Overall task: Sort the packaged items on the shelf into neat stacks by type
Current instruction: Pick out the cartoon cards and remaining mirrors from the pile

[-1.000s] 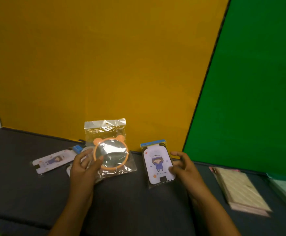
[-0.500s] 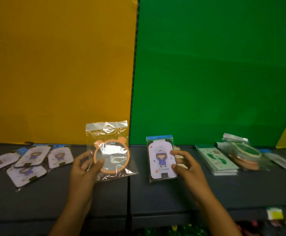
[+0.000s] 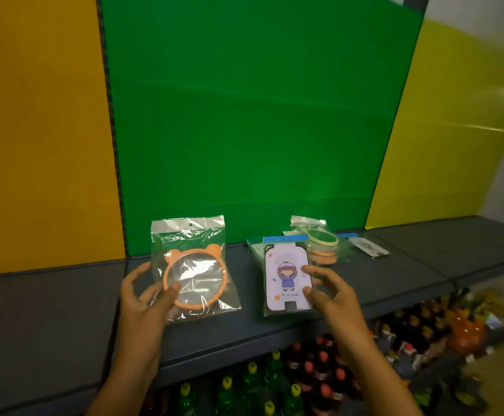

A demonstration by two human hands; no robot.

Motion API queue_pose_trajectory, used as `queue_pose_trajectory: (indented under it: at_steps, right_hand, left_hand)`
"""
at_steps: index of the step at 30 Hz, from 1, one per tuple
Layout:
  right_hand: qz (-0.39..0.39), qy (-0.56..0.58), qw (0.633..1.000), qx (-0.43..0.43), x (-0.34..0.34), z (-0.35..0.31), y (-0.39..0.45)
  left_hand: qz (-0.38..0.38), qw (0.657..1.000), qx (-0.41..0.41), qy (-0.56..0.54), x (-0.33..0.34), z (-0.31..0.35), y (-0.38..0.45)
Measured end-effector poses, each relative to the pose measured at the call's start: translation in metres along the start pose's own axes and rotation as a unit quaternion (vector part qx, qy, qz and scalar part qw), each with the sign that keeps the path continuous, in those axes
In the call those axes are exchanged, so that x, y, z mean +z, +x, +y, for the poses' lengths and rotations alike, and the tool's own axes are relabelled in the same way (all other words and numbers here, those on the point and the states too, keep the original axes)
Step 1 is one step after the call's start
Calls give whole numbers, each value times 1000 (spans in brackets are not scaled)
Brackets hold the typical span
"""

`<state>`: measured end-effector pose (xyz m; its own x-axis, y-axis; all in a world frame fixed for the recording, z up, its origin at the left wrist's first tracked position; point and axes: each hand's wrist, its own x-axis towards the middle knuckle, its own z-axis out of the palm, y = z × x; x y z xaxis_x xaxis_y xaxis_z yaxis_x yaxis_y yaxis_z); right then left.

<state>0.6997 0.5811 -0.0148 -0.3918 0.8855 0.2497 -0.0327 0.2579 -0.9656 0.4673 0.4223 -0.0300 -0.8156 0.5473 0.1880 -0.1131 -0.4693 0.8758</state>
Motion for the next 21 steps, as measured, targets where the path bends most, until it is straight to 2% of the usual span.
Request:
queue_pose_trajectory:
  at_steps: [12, 21]
  right_hand:
    - [71, -24, 997, -2, -73, 27, 43]
    - [98, -45, 994, -29, -118, 33, 132]
  left_hand:
    - [-83, 996, -7, 12, 89, -55, 37]
    - [-109, 993, -35, -29, 170, -96, 98]
